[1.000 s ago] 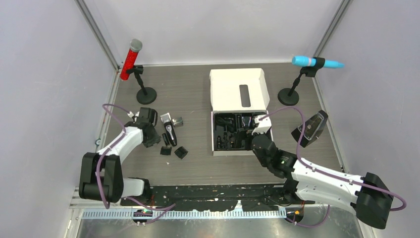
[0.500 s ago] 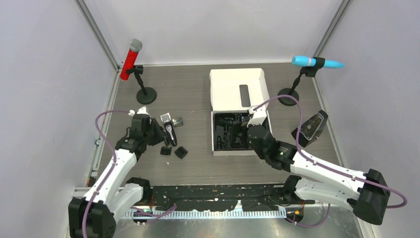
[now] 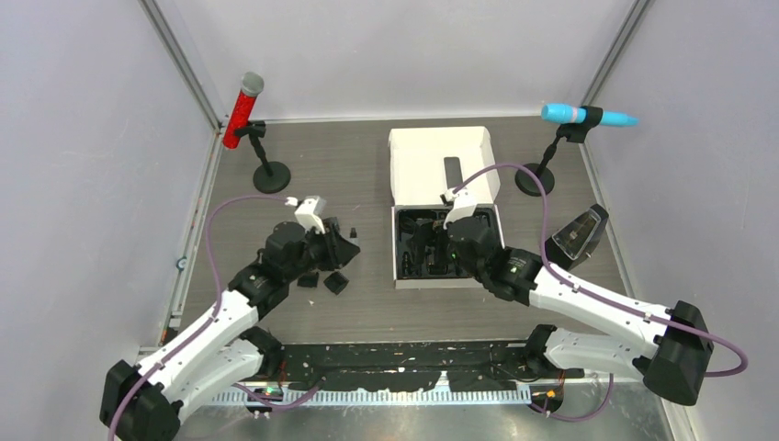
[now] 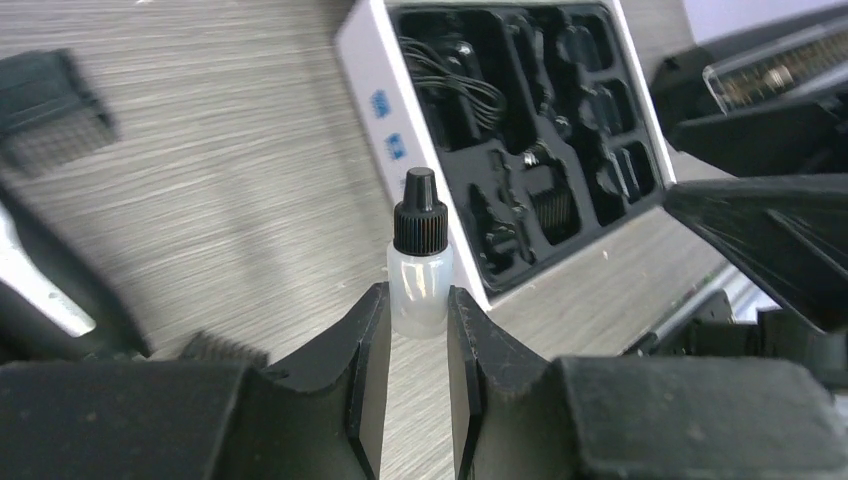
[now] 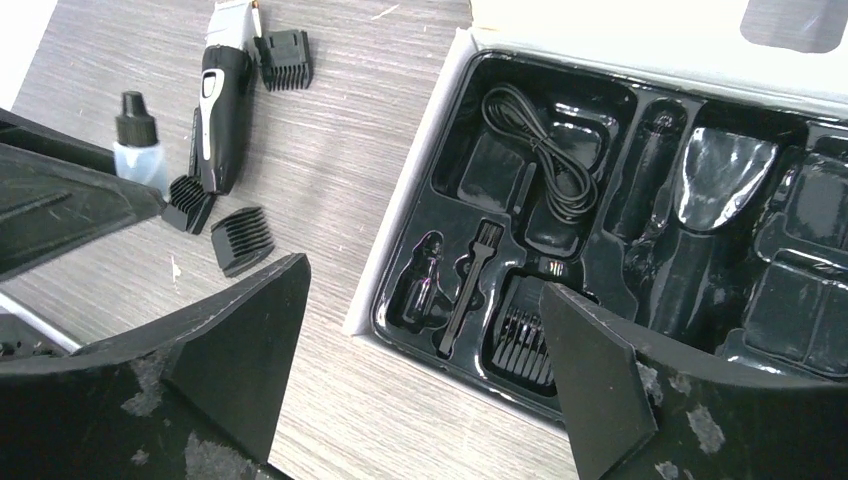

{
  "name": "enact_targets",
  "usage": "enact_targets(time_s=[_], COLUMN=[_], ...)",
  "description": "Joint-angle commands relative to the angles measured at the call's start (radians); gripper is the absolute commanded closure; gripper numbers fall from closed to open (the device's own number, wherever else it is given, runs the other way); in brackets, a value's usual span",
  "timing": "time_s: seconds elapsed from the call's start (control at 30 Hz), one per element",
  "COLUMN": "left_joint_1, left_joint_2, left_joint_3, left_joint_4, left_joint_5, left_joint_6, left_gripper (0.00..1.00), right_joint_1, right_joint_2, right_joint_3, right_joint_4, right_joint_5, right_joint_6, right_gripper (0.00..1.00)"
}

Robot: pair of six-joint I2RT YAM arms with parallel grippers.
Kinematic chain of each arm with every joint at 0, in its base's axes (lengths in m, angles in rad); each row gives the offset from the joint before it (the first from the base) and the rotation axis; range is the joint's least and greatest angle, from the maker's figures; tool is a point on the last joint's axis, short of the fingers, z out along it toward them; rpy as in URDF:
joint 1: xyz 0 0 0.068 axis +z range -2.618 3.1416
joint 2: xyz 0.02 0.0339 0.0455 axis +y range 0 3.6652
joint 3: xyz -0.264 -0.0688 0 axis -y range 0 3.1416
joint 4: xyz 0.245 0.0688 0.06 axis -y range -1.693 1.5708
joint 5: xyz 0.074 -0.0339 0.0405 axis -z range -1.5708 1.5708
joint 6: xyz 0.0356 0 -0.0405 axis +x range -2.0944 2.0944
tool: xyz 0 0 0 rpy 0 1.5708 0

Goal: Sort the hair-cutting tools

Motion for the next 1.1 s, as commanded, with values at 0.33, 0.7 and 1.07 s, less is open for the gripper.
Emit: enact_targets(time_s=[0.33, 0.7, 1.07], left_joint_1=[-0.305, -0.386, -0.399], left_joint_2=[0.187, 0.252, 0.259], left_joint_3=[0.092, 0.141, 0.144], left_joint_4=[0.244, 0.252, 0.263], left_joint_5=[-0.045, -0.087, -0.104], left_joint_6=[0.091, 0.117, 0.114], left_gripper=[0.83, 0.83, 0.83], right_joint_1=[-0.052, -0.089, -0.091], right_joint_2=[0.0, 0.071, 0.096], right_joint_3=[0.04, 0.032, 0.029], right_joint_4=[0.131, 0.229, 0.233], right_joint_5=[-0.242, -0.417, -0.439], right_joint_6=[0.091, 0.167, 0.176], right_gripper=[0.18, 0.49, 0.63])
